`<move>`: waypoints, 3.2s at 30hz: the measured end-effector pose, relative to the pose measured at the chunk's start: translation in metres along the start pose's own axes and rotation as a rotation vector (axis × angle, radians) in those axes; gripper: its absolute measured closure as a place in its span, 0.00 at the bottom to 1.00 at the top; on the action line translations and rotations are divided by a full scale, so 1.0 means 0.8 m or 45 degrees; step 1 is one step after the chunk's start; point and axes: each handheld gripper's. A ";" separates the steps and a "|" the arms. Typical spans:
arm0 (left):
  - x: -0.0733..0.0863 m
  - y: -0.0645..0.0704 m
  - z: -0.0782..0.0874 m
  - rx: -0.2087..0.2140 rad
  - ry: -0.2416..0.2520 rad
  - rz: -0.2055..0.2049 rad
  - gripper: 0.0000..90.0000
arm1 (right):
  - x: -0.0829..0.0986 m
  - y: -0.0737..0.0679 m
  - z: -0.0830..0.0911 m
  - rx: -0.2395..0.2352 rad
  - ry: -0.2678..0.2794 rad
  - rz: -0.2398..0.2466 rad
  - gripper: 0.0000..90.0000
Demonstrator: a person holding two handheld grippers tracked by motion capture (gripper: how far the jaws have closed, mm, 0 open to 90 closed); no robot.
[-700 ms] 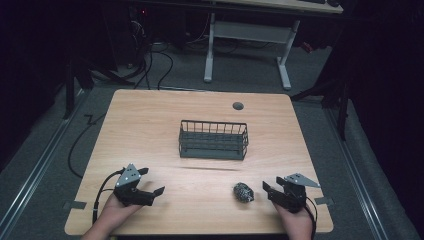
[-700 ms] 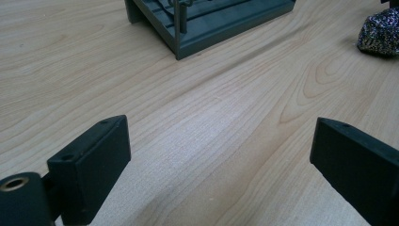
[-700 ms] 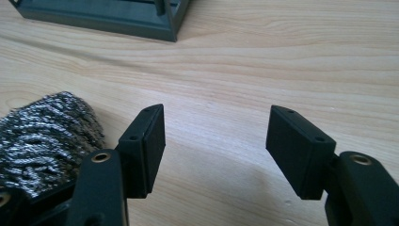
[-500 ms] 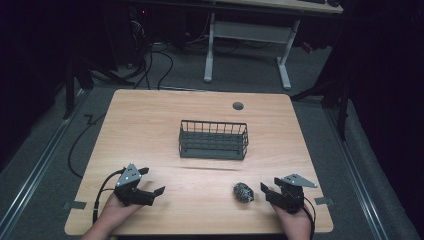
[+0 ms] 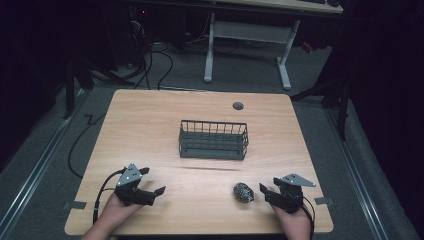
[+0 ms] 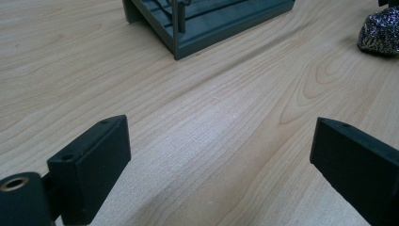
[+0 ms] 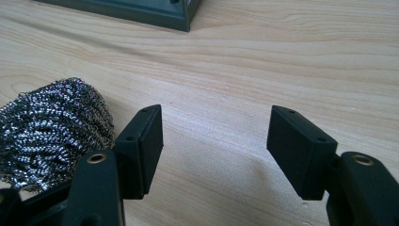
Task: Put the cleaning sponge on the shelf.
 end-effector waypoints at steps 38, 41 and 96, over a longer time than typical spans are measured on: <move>0.002 0.000 0.003 0.010 0.014 0.015 0.07 | -0.034 -0.015 -0.009 0.062 -0.471 0.081 0.32; 0.002 0.000 0.004 0.010 0.015 0.014 0.07 | -0.039 -0.017 -0.008 0.055 -0.498 0.097 0.32; 0.000 -0.002 0.004 0.013 0.018 0.004 0.07 | -0.088 -0.101 -0.016 -0.044 -0.884 0.292 0.26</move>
Point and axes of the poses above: each handheld gripper's, and its own axes: z roughly backward along the jaws, x roughly out of its underside, y roughly to its right, and after that the axes turned 6 degrees about -z, right-handed
